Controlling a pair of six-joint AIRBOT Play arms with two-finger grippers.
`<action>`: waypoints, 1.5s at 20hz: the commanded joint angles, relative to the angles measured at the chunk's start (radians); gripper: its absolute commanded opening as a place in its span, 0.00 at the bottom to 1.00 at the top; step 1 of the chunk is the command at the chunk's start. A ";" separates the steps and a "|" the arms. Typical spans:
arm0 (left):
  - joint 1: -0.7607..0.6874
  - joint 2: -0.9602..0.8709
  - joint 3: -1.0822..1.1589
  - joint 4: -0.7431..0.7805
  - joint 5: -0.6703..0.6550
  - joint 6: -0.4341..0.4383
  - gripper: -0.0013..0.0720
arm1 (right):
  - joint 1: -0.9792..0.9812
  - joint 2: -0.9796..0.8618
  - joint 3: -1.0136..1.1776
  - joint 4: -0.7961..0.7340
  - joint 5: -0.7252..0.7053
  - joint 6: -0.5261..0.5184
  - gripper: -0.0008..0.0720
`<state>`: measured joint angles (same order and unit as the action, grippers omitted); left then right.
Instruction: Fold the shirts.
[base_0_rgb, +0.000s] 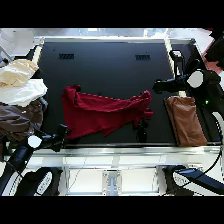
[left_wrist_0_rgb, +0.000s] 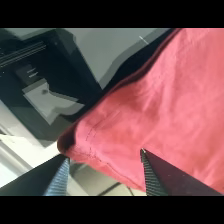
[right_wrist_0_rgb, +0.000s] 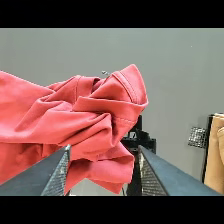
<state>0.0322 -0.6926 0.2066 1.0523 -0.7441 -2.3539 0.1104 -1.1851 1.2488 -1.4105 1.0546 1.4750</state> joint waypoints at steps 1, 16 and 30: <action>-0.015 -0.030 -0.001 0.001 0.023 0.001 0.65 | 0.000 0.001 0.000 0.000 0.000 0.000 0.69; -0.032 0.109 0.004 -0.031 0.154 0.005 0.04 | 0.036 -0.005 -0.231 0.135 0.033 0.035 0.68; -0.032 0.119 0.004 -0.032 0.153 0.005 0.04 | 0.199 -0.241 -0.307 0.071 -0.370 0.149 0.58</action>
<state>0.0006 -0.5747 0.2096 1.0203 -0.5911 -2.3493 0.3141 -1.4105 0.9211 -1.2903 0.7258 1.5848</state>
